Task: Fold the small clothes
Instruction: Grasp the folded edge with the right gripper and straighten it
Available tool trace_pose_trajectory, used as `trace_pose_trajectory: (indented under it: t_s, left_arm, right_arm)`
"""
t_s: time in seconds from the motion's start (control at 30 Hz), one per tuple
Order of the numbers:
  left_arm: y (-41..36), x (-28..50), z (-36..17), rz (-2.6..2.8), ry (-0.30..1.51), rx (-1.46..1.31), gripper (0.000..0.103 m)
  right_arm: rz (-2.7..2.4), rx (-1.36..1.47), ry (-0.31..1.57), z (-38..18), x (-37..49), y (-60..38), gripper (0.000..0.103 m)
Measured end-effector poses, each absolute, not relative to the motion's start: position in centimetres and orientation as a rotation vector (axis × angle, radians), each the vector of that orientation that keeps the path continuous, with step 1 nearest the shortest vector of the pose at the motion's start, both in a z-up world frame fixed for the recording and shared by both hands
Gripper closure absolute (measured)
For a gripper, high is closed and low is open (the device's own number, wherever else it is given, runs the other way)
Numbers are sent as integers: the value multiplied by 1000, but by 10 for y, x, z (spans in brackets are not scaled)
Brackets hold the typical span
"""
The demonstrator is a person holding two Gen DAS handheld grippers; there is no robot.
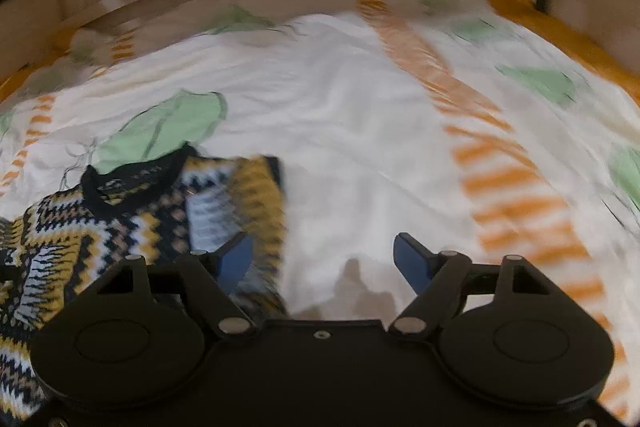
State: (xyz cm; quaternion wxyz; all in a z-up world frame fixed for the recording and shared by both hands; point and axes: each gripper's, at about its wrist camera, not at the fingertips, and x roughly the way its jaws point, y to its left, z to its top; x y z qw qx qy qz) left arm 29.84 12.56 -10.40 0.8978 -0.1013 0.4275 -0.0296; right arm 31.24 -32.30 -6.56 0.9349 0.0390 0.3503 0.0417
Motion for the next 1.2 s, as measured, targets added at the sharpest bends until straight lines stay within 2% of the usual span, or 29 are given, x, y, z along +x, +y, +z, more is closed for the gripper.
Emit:
trace_pose_trajectory:
  t_s: [0.13,0.23,0.33,0.4,0.57,0.67,0.8,0.87,0.93,0.97,1.03,1.07,1.13,1.2]
  left_arm:
    - [136,296,-89,-59,815,-282,12]
    - [142,297,-79,-32,767,-307,12]
    - [148,299,-75,-15,759,-338,12]
    - [151,300,-75,-7,759,-352,12]
    - [159,303,-72,21,746,-365,12]
    - [167,304,-71,42,743,-378,12]
    - [175,305,-72,77,746,-391,12]
    - [178,305,-73,91,748,-390,12]
    - [180,305,-74,99,748,-393,12]
    - [181,304,-74,100,746,-395,12]
    - [183,304,-73,110,742,-387,12]
    - [184,303,-73,116,738,-381,12]
    - [186,303,-73,130,733,-375,12]
    - [189,303,-73,146,734,-376,12]
  right_arm:
    - [121,14,727,-78,349,-293,25]
    - [111,5,754,-90,371,-285,31]
    - [108,13,794,-102,385,-285,46]
    - [134,61,809,-105,389,-287,87]
    - [63,-11,779,-96,400,-291,91]
    - [-52,-15,768,-100,406,-304,99]
    - [-82,74,772,-107,400,-329,98]
    - [-57,76,746,-101,388,-330,86]
    - [-17,69,722,-94,375,-325,82]
    - [4,67,715,-90,368,-322,64]
    - [48,79,699,-84,356,-315,43]
    - [70,85,694,-82,350,-310,38]
    - [102,73,701,-80,338,-302,38]
    - [114,46,716,-81,327,-292,32]
